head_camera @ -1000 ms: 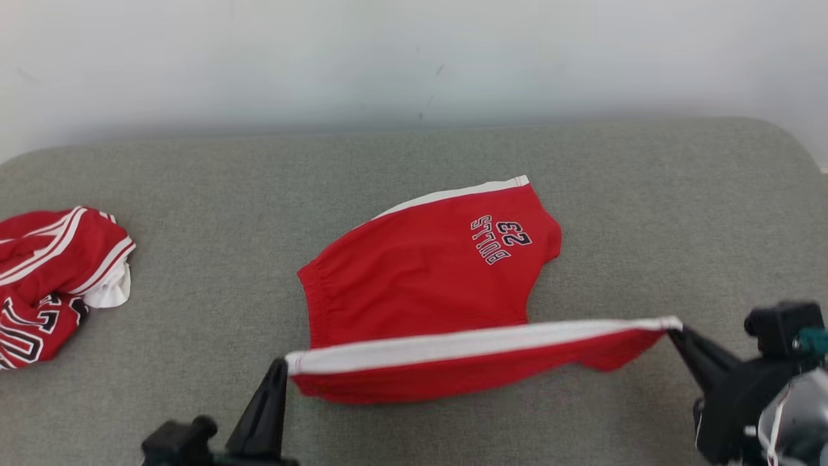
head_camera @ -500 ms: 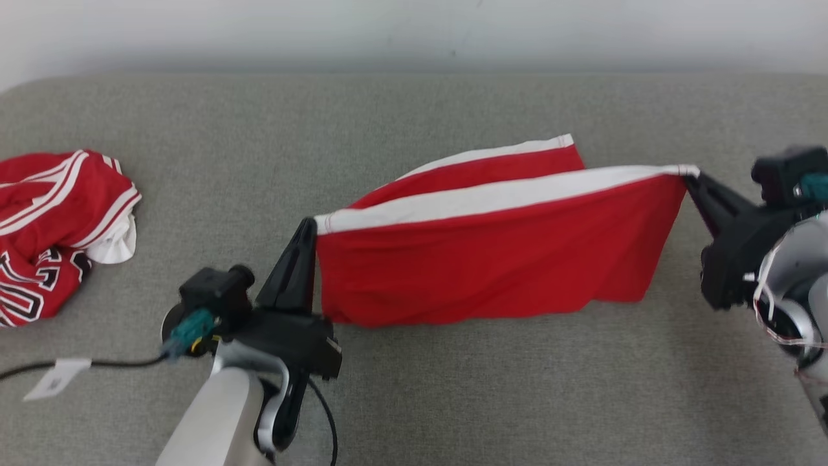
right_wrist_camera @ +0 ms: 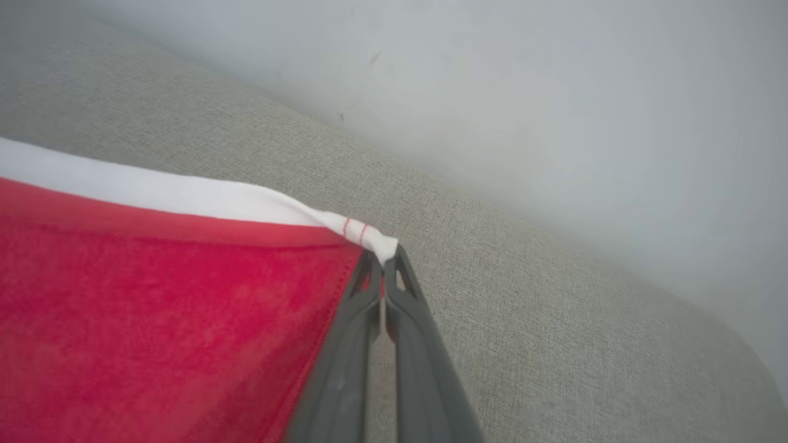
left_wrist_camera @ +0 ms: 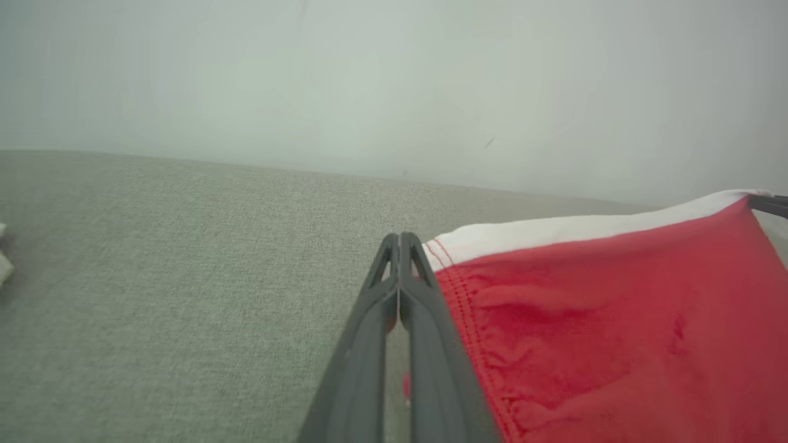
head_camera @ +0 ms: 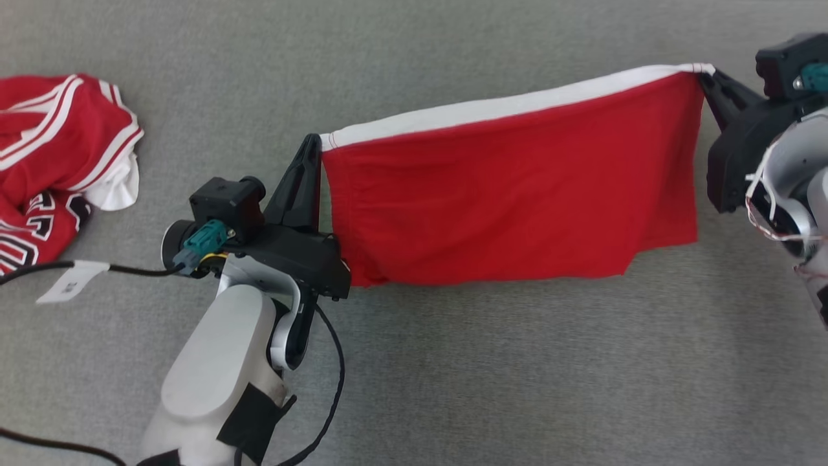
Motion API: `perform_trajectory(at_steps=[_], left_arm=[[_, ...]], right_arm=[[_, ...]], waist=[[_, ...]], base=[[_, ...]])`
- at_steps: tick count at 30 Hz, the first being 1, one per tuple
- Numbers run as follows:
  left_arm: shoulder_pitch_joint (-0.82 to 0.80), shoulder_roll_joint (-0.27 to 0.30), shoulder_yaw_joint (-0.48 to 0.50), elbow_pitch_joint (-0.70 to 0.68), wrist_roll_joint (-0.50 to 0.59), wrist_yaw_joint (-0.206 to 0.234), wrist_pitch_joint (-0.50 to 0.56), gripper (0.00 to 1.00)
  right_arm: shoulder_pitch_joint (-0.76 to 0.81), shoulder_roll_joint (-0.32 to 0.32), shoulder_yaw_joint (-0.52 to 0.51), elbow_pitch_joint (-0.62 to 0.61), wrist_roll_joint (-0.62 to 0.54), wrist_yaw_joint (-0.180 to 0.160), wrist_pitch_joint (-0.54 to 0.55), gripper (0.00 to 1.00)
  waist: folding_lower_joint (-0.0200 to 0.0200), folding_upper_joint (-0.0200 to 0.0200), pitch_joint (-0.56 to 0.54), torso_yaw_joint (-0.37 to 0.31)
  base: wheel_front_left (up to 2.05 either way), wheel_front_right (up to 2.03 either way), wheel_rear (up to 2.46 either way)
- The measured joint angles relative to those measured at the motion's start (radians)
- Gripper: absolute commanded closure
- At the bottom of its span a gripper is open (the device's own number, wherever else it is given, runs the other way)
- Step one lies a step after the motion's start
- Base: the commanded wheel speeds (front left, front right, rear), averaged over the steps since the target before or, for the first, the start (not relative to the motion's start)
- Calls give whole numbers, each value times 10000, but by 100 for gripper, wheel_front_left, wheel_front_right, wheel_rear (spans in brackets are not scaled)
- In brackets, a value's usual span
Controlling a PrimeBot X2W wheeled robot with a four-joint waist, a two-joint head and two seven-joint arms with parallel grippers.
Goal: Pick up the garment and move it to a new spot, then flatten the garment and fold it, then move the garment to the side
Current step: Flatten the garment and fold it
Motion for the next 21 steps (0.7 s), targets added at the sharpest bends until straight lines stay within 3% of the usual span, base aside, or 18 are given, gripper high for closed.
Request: perform_trajectory(at_steps=[5,6,7,8,15,16,17,21], left_arm=[[-266,-104,-232,420,-8,-15,-134,100],[-310,-125,-280,499,-21,-58,-190,76],[-329,-146,-330,564,-35,-77,-222,13],[-336,-161,-366,619,-69,-88,-236,0],[-362,-236,-757,614,-284,-169,-454,0],[-362,-242,-790,562,-290,-161,-493,0],[-360,-244,-823,514,-301,-151,-497,0],[-244,-247,-813,48,-240,-29,-537,0]], right_arm=[[-759,119,366,980,-77,0,-355,100],[-880,159,439,1147,-86,0,-435,100],[-993,190,504,1331,-100,0,-481,100],[-1093,217,552,1496,-119,0,-533,100],[-1661,314,782,2642,-245,0,-888,100],[-1725,326,775,2782,-265,0,-995,66],[-1794,330,756,2961,-286,0,-1066,0],[-1929,422,535,3632,-355,0,-1346,0]], waist=[[-1,0,321,371],[-1,0,368,449],[-2,0,409,524],[-2,0,446,598],[-2,0,583,1063],[-2,-1,592,1122],[-2,-1,598,1181],[-2,-1,561,1376]], base=[[0,0,0],[0,0,0],[0,0,0],[0,0,0],[0,0,0],[0,0,0],[0,0,0],[0,0,0]])
